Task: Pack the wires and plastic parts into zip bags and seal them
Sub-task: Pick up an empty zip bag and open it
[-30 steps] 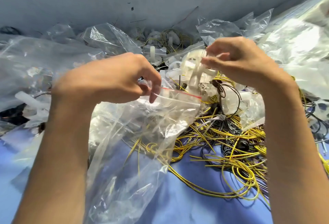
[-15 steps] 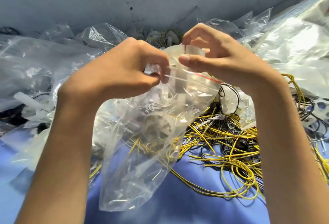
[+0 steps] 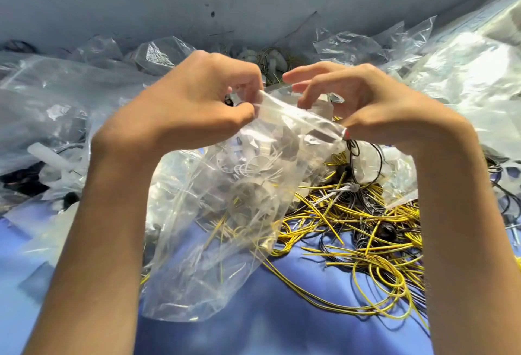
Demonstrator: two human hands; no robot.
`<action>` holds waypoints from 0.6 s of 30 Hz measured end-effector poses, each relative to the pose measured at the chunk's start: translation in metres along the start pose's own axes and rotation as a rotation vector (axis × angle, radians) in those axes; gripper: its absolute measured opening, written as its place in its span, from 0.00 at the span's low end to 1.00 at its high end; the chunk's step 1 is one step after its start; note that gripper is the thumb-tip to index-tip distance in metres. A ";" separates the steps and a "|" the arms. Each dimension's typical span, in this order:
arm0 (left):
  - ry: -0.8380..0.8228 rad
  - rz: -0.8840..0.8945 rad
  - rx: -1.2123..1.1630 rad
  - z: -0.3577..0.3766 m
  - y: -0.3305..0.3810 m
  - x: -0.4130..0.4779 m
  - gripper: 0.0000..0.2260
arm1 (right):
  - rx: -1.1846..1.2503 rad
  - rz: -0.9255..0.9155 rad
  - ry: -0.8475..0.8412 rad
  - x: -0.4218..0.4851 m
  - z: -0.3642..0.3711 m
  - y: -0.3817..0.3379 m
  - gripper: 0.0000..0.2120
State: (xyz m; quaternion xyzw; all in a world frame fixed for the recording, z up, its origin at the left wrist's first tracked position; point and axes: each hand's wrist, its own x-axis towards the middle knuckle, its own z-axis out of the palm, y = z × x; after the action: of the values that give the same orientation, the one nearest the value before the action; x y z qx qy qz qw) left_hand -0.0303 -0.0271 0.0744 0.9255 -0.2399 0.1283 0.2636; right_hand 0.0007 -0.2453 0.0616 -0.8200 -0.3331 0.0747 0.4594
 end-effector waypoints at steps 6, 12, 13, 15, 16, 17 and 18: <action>0.030 -0.008 -0.036 0.002 -0.004 0.002 0.05 | 0.176 -0.107 -0.122 -0.005 0.001 -0.001 0.15; -0.002 -0.006 -0.107 0.007 0.001 0.004 0.04 | 0.242 -0.088 -0.242 -0.008 0.003 -0.006 0.19; -0.004 0.000 -0.099 0.007 0.001 0.005 0.08 | 0.191 -0.057 -0.241 -0.007 0.004 -0.005 0.18; -0.006 0.003 -0.071 0.006 0.000 0.005 0.12 | 0.075 0.004 -0.245 -0.005 0.005 -0.002 0.17; -0.006 0.005 -0.068 0.005 0.000 0.005 0.10 | 0.027 0.024 -0.243 -0.003 0.006 -0.001 0.16; -0.007 0.004 -0.076 0.005 0.000 0.005 0.07 | -0.004 0.032 -0.240 -0.003 0.007 -0.001 0.16; -0.005 -0.001 -0.088 0.004 0.000 0.004 0.04 | -0.022 0.031 -0.229 -0.002 0.007 -0.001 0.16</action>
State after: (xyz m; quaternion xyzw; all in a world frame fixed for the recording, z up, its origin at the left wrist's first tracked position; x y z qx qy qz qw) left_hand -0.0260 -0.0306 0.0724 0.9134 -0.2455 0.1153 0.3037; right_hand -0.0043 -0.2409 0.0582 -0.8160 -0.3715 0.1713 0.4084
